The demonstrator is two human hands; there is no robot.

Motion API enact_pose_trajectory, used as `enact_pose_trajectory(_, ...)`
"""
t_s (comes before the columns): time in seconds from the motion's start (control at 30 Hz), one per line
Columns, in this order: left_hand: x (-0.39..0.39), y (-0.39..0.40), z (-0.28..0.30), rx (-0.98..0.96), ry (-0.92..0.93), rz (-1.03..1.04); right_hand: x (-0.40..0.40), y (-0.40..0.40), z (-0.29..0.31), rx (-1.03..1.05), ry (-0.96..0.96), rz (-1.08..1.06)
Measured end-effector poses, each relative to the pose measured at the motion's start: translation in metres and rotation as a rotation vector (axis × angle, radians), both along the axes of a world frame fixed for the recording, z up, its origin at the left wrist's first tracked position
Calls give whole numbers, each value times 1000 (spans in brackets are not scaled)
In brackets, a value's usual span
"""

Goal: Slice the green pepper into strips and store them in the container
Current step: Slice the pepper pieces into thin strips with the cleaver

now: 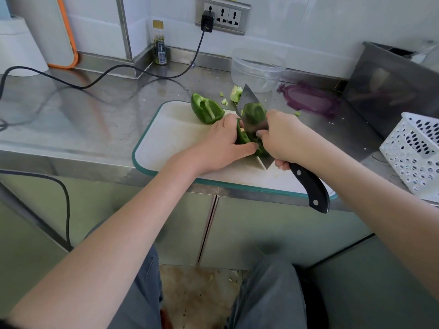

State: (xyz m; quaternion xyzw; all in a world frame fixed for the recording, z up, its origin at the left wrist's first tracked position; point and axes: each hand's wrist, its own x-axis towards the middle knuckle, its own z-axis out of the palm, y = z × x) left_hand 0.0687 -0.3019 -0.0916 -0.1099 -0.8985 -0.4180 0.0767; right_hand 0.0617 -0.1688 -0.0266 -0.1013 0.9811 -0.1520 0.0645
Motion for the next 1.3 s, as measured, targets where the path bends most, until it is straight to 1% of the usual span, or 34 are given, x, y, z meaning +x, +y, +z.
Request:
enact_pose_trajectory(0.1,0,1,0,-7,1,0,-3,0,1,24,-28,-11)
enact_pose_trajectory(0.2,2,2,1,-9,5,5,-10,-11,8,187,-85,-14)
enact_pose_trajectory(0.27,4,2,2,6,-1,7,-13,-19,10,280,-87,33)
enact_pose_trajectory(0.3,5,1,3,16,-7,8,-14,-22,12,292,-71,56)
enact_pose_trajectory(0.4,8,1,3,21,-8,15,-14,-19,12,244,-48,77)
enact_pose_trajectory(0.47,8,0,2,16,-9,11,-8,-11,9,177,-80,30)
enact_pose_trajectory(0.57,8,-2,2,48,-41,-16,0,9,6,56,-33,-19)
enact_pose_trajectory(0.67,8,-2,3,79,-93,-32,3,32,7,13,44,-82)
enact_pose_trajectory(0.77,9,-2,4,80,-84,-28,3,44,17,-84,26,-126)
enact_pose_trajectory(0.87,11,-2,5,61,-65,-25,1,44,29,-91,31,-121)
enact_pose_trajectory(0.97,12,-2,6,68,-65,-8,-1,35,35,-105,-32,-74)
enact_pose_trajectory(1.1,13,-1,6,60,-68,-5,4,18,33,-109,-42,-47)
enact_pose_trajectory(1.2,12,-2,5,64,-66,-14,7,14,25,-117,-84,-61)
enact_pose_trajectory(1.3,11,-2,5,58,-58,-14,8,13,24,-146,-82,-63)
